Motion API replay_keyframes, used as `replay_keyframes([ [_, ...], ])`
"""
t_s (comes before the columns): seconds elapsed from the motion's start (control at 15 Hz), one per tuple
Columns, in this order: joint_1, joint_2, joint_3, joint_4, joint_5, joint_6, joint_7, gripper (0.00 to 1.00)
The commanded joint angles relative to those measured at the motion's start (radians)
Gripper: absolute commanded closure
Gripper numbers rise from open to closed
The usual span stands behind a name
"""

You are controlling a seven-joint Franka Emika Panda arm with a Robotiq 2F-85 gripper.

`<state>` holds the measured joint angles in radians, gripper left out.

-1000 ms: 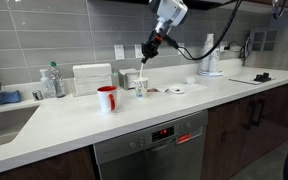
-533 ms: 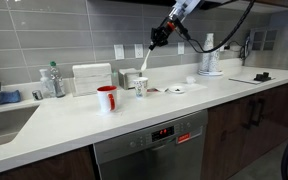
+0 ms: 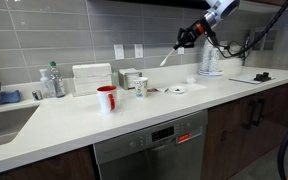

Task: Remove the spoon from the styrofoam cup and place it on the table near the styrofoam lid

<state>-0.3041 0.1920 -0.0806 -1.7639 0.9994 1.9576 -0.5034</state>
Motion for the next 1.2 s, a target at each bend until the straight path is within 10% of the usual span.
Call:
replay_keyframes([
  [0.0, -0.011, -0.04, -0.068, -0.156, 0.129, 0.066, -0.015, 0.99],
  [1.13, 0.021, 0.138, -0.176, -0.333, 0.947, 0.449, -0.166, 0.99],
])
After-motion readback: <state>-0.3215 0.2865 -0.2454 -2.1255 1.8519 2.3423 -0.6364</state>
